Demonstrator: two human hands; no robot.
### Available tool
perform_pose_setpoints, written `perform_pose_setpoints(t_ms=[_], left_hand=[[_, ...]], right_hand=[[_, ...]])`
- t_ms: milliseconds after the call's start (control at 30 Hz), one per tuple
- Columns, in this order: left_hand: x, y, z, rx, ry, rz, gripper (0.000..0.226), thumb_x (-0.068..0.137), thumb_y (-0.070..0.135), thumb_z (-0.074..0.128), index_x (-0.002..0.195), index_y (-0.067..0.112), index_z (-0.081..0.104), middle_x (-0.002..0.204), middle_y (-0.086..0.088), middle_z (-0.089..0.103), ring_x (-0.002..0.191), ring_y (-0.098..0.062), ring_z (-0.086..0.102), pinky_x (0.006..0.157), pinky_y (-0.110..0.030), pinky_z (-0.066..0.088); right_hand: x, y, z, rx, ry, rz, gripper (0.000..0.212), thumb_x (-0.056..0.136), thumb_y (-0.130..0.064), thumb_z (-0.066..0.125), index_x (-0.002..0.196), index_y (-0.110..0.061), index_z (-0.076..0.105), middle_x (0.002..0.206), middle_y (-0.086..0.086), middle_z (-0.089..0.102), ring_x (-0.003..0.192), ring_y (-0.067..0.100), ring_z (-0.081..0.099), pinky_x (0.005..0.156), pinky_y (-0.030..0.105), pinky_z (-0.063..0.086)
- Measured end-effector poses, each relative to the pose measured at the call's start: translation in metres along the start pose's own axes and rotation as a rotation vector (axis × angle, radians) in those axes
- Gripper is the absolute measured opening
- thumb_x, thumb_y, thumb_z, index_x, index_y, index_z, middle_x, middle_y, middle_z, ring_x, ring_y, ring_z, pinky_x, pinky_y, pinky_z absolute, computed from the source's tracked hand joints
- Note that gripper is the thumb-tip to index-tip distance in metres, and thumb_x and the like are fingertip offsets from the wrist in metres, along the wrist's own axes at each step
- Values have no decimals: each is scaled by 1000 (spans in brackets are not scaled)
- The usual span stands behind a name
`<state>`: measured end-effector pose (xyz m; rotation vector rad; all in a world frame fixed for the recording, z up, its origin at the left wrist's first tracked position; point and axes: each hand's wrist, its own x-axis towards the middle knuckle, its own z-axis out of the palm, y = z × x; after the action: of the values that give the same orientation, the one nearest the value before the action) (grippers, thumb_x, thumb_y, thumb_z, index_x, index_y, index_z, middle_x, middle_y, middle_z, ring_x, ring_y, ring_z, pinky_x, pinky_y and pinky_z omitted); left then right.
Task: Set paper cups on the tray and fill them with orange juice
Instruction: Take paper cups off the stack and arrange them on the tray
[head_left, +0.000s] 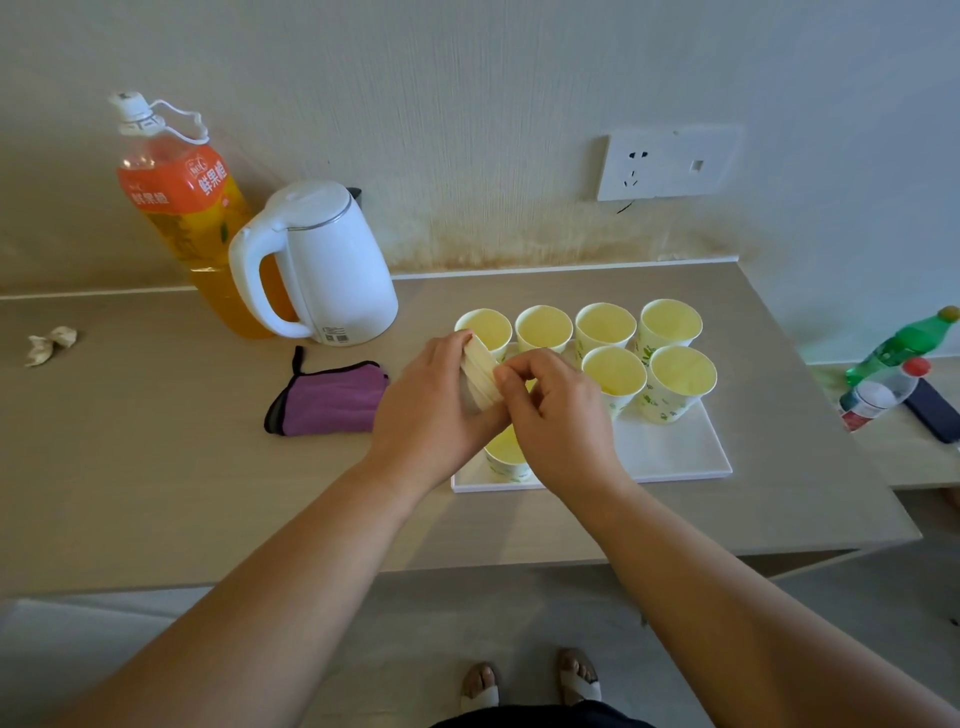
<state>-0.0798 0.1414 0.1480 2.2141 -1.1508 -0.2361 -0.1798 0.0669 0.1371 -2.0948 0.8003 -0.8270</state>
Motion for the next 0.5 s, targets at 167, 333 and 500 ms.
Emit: perform_pose_setpoints(t_ms=[167,333,500], left_hand=[[4,-1,-2,23,35,-5,73,76,48,71,137,20,43,132,3,52,119,-18,51,90,-37,45],[3,-12,-7,-53,40,-34,67,74,43,75,133,29,45,117,7,51,108,-13,51,77,-29,41],[4,-13,-4,-151,102,-52,63,68,53,69,123,27,53,109,7,55,97,-9,52,75,-29,42]], right_hand=[[9,1,-1,18,64,35,13,94,-22,55,85,-15,61,76,-13,53,60,4,44,59,31,40],[26,3,-13,89,19,23,15,94,-21,55,79,-23,55,65,-19,48,57,0,46,54,13,30],[27,2,-9,377,36,191,31,81,-34,73,105,-33,54,107,-14,55,92,-3,50,76,13,39]])
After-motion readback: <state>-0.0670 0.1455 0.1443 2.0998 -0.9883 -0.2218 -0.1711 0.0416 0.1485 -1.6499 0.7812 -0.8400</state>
